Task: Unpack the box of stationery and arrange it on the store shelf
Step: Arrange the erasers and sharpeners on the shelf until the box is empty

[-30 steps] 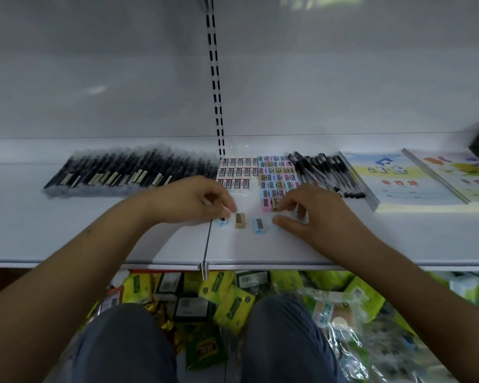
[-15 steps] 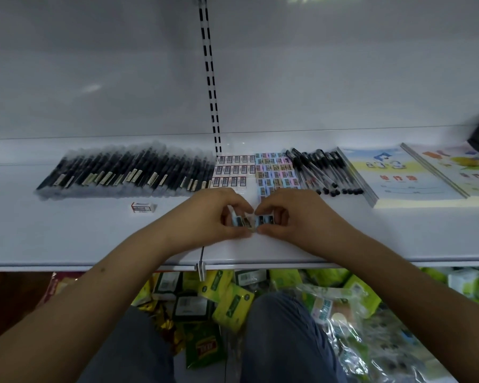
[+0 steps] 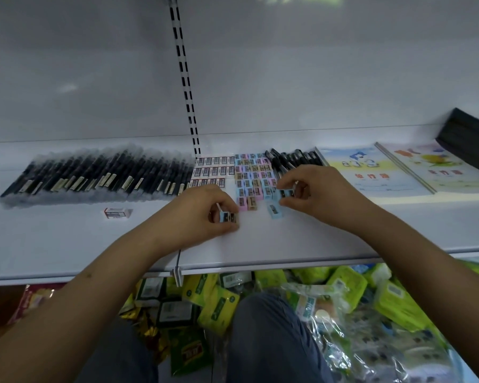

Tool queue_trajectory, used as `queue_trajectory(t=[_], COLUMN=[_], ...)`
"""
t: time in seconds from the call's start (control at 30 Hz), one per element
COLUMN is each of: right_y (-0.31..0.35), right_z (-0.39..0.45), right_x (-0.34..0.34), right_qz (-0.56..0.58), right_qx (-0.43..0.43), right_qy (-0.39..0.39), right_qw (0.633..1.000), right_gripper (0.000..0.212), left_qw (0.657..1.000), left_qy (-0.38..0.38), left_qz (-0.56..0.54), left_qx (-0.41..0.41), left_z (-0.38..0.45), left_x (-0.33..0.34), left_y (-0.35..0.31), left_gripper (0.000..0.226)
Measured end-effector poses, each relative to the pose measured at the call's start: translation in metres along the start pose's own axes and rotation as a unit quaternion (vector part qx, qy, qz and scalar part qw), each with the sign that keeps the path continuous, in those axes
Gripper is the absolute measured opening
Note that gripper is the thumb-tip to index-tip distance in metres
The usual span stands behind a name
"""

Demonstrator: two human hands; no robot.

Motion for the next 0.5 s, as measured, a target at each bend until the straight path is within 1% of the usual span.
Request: queue_trajectory(t=[0.17, 0.33, 0.5], right_y=[-0.002, 0.009, 0.02], right_z=[0.004, 0.002, 0.007], right_x=[0.002, 0.019, 0.023], right_qz=[-0.039, -0.059, -0.034], right_qx=[-0.007, -0.065, -0.076], right_qy=[0.017, 0.044, 0.022], right_qw=[0.999, 0.995, 0.996], right_gripper=[0.025, 0.019, 0.02], left_qw=[1.0, 1.0, 1.0], left_qy=[0.003, -0.01, -0.012], left_qz=[0.001, -0.005, -0.008], left_qx=[0.007, 0.007, 0.001], left_z=[0.0, -0.003, -0.003], left_x=[-0.001, 0.001, -0.001], left_y=[-0.001, 0.002, 0.004], left_gripper=[0.026, 0.025, 0.026])
Point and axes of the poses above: each hand's wrist, its own z-axis towards the middle knuckle, its own x-axis out of the palm, y = z × x, the point moved 5 cm from there along z, towards the middle knuckle, and after that the axes turned 2 degrees about z, right-handed, at the moved point
